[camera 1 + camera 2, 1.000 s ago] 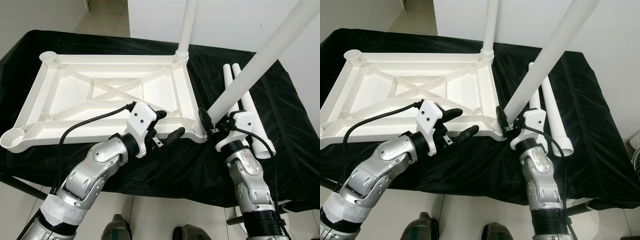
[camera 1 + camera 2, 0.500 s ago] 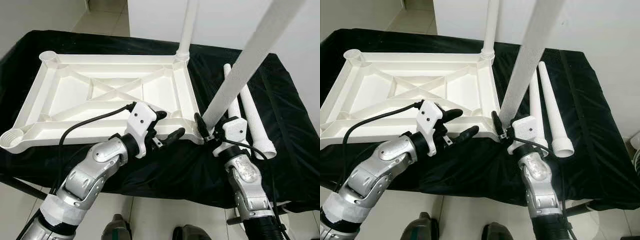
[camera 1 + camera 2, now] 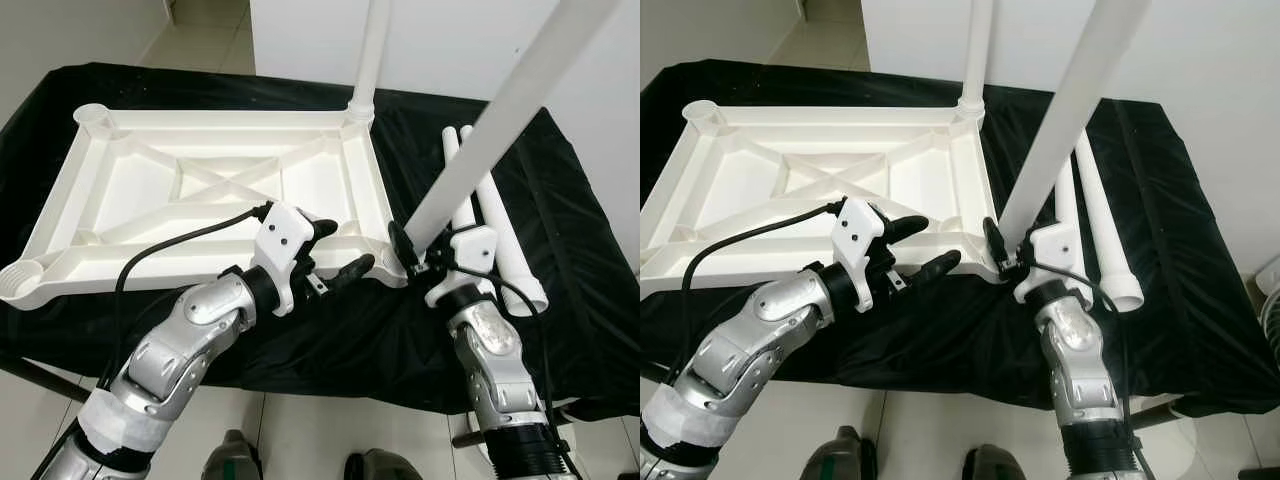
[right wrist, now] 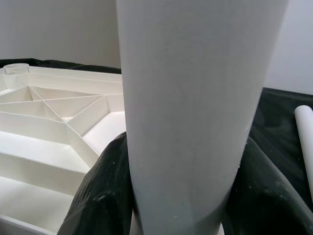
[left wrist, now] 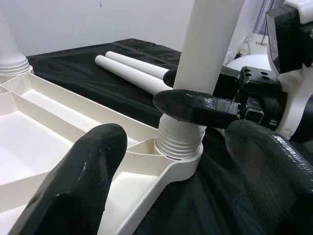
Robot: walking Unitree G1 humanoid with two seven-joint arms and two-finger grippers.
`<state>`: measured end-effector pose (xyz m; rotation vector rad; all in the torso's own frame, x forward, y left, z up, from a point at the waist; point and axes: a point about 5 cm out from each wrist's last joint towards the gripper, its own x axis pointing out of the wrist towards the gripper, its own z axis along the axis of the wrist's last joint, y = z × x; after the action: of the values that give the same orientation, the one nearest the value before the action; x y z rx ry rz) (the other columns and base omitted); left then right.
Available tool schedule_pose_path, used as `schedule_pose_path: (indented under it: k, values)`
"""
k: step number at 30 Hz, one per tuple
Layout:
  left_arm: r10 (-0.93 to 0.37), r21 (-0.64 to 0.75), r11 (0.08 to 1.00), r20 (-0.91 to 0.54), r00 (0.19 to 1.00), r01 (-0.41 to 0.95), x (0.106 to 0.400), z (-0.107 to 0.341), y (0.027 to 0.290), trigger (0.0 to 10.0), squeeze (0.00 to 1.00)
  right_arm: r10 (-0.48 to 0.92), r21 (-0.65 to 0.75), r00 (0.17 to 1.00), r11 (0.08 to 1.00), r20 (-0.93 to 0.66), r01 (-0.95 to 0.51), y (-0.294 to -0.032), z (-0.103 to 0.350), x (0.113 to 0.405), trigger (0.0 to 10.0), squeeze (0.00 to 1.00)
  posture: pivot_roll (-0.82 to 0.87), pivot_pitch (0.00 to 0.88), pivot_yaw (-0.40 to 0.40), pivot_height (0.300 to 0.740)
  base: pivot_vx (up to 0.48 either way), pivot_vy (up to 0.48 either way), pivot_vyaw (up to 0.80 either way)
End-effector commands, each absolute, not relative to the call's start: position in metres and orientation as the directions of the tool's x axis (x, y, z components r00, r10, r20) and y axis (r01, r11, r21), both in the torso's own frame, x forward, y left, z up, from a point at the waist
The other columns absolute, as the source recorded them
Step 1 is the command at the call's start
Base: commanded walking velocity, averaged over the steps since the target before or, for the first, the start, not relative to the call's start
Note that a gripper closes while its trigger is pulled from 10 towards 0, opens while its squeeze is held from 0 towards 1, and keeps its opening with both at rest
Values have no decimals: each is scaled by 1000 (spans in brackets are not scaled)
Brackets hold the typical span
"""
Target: Building children table
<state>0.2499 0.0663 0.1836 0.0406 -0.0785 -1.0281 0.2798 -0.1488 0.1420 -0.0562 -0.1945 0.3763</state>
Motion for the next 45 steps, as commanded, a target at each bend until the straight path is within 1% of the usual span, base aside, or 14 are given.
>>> schedule_pose_path:
  k: [1, 12, 13, 16, 18, 20, 24, 28, 30, 33, 38, 39, 42, 45]
  values:
    - [-903, 88, 430, 33, 429, 899, 244, 185, 64, 10000, 0, 363, -44, 932, 931, 14, -362, -152, 114, 277, 10000, 0, 41, 75, 1, 740, 0, 0, 0]
    - [-903, 90, 429, 32, 428, 899, 243, 185, 64, 10000, 0, 371, 39, 928, 928, -34, -370, -151, 115, 280, 10000, 0, 39, 69, -3, 740, 0, 0, 0]
    - [-903, 90, 429, 32, 428, 899, 244, 186, 64, 10000, 0, 341, 95, 939, 937, -40, -337, -153, 113, 280, 10000, 0, 40, 69, -4, 740, 0, 0, 0]
    - [-903, 91, 429, 32, 428, 899, 244, 186, 64, 10000, 0, 299, 117, 953, 949, -51, -291, -157, 111, 280, 10000, 0, 40, 70, -5, 740, 0, 0, 0]
    - [-903, 91, 429, 32, 428, 899, 244, 186, 64, 10000, 0, 299, 117, 953, 949, -51, -291, -157, 111, 280, 10000, 0, 40, 70, -5, 740, 0, 0, 0]
    - [-903, 91, 429, 32, 427, 899, 244, 186, 64, 10000, 0, 239, 169, 969, 959, -56, -226, -161, 106, 279, 10000, 0, 41, 71, -4, 740, 0, 0, 0]
    - [-903, 91, 429, 32, 428, 899, 244, 186, 64, 10000, 0, 221, 178, 974, 962, -50, -210, -161, 104, 277, 10000, 0, 41, 71, -4, 740, 0, 0, 0]
    - [-902, 93, 432, 33, 430, 897, 244, 187, 65, 10000, 0, 245, 92, 970, 966, 0, -244, -155, 105, 269, 10000, 0, 42, 76, -4, 740, 0, 0, 0]
    - [-902, 93, 432, 33, 431, 897, 244, 187, 65, 10000, 0, 251, 81, 968, 965, 3, -251, -154, 105, 268, 10000, 0, 42, 76, -4, 740, 0, 0, 0]
    - [-901, 92, 433, 33, 432, 897, 244, 187, 65, 10000, 0, 284, 31, 958, 959, -35, -283, -150, 104, 267, 10000, 0, 43, 77, -3, 740, 0, 0, 0]
    - [-901, 93, 433, 34, 432, 897, 244, 188, 65, 10000, 0, 267, 5, 957, 963, -111, -268, -152, 100, 273, 10000, 0, 43, 83, 0, 740, 0, 0, 0]
    - [-901, 94, 434, 35, 432, 896, 244, 188, 66, 10000, 0, 276, -37, 953, 958, -124, -283, -152, 102, 276, 10000, 0, 43, 84, 1, 740, 0, 0, 0]
    - [-901, 94, 434, 35, 433, 896, 245, 188, 66, 10000, 0, 285, -68, 950, 953, -125, -294, -152, 103, 277, 10000, 0, 43, 84, 0, 740, 0, 0, 0]
    - [-900, 95, 436, 37, 435, 895, 245, 189, 66, 10000, 0, 325, -161, 942, 929, -84, -334, -149, 111, 279, 10000, 0, 44, 84, -1, 740, 0, 0, 0]
